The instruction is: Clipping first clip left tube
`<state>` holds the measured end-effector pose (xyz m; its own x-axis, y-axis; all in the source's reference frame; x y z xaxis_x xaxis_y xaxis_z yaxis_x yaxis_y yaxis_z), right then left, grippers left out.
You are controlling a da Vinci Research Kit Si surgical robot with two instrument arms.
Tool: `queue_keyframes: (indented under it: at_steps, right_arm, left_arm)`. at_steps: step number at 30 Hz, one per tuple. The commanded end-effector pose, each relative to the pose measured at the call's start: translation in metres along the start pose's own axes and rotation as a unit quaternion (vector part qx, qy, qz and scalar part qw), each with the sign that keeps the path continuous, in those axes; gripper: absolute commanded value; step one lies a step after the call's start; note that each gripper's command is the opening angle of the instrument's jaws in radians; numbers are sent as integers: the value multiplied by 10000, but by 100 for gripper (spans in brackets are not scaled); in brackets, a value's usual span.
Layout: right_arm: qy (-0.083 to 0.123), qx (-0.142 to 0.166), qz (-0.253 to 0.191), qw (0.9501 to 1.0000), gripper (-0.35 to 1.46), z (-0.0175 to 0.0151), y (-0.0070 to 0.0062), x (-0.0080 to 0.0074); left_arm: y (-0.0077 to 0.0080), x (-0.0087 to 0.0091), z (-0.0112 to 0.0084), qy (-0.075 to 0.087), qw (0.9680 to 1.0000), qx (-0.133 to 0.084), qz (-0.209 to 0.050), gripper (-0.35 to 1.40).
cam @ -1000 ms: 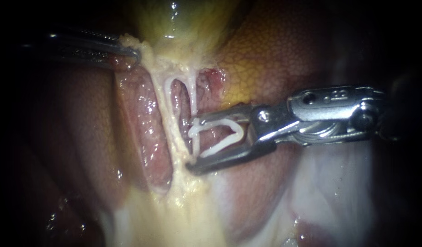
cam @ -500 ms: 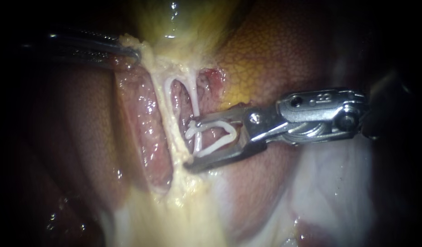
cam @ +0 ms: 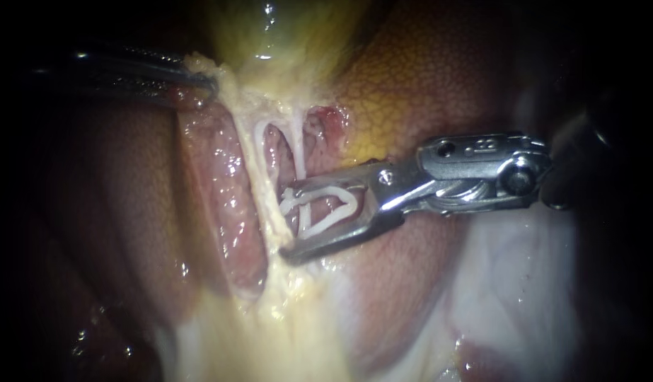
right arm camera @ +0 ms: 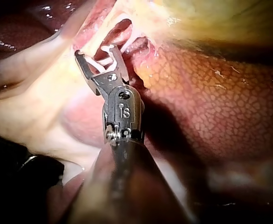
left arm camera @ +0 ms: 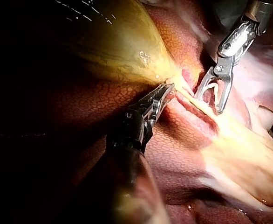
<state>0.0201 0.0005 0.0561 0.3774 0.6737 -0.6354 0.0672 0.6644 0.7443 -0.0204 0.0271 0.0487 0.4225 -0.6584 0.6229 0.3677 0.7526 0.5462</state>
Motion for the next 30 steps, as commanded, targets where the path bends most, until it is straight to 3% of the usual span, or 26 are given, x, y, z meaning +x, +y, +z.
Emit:
queue_keyframes:
  at_steps: [1,10,18,30]
  right_arm:
    - [30,51,19,10000,44,2,-1,1]
    - [162,524,38,9985,44,19,-7,3]
    - [425,1081,33,9932,43,29,-16,5]
    - [294,1594,-171,9866,38,54,-43,-4]
  left_arm:
    - [0,0,0,0,10000,-1,1,-35]
    - [0,0,-1,0,10000,0,1,-35]
    - [0,0,-1,1,10000,0,-28,-35]
    - [1,1,-1,1,10000,0,-28,-35]
